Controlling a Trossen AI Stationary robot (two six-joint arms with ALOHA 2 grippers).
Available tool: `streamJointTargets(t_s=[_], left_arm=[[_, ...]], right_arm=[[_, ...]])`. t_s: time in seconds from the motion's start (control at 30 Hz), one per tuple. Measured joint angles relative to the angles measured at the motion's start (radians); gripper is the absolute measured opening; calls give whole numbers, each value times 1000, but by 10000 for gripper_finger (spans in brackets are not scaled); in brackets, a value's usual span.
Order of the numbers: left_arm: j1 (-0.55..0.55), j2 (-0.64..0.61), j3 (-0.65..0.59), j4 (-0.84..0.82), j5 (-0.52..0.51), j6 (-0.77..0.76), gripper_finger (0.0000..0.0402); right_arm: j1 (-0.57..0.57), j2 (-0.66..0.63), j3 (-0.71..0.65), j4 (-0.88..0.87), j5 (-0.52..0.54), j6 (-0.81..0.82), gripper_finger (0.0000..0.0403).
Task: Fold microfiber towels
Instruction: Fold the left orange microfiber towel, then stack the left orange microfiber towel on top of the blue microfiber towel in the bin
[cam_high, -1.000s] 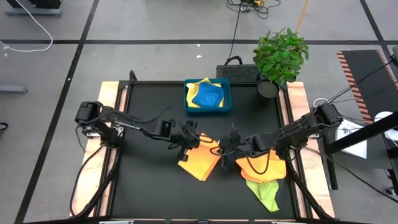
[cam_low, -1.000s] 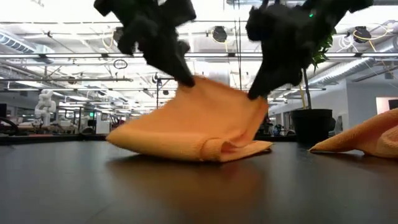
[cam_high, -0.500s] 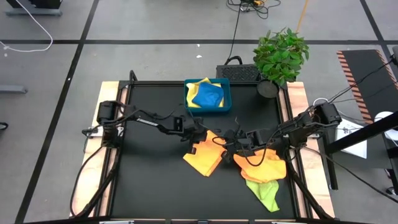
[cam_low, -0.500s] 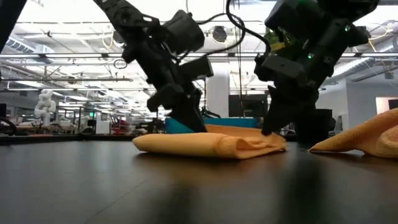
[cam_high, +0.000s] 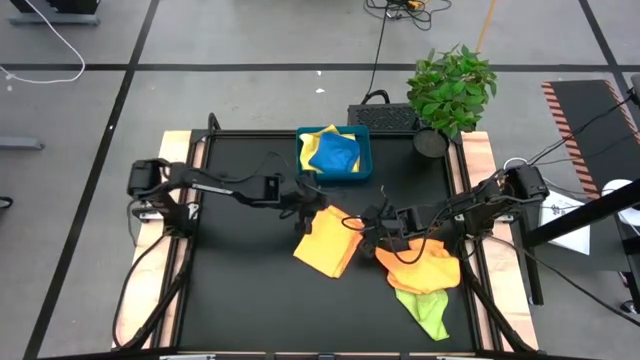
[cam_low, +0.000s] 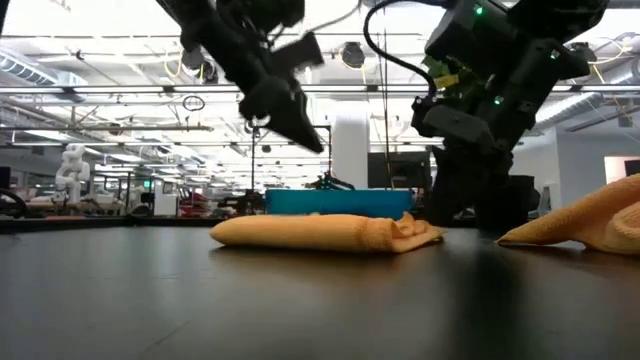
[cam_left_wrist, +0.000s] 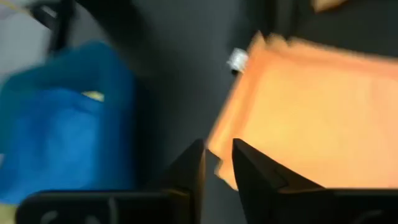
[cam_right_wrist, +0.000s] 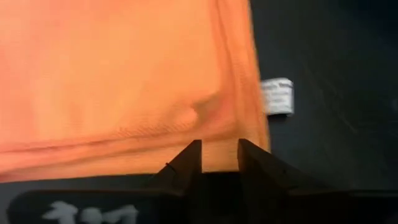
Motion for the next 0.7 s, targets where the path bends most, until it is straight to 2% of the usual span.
streamJointTargets(t_s=[0.13, 0.3, 0.4, 0.57, 0.7], left_arm=[[-5, -64, 1, -42, -2, -36, 107], [-48, -92, 2, -113, 108, -116, 112], [-111, -90, -10, -131, 126, -149, 113], [-247, -77, -72, 14, 88, -182, 113], [-345, -80, -133, 224, 68, -148, 113]], right_arm=[[2, -9, 2, 25, 1, -5, 101], [27, -38, 2, 34, 28, -35, 102], [56, -47, 2, 107, 70, -98, 102], [105, -49, 3, 250, 158, -235, 102], [121, -49, 2, 333, 161, -321, 102]])
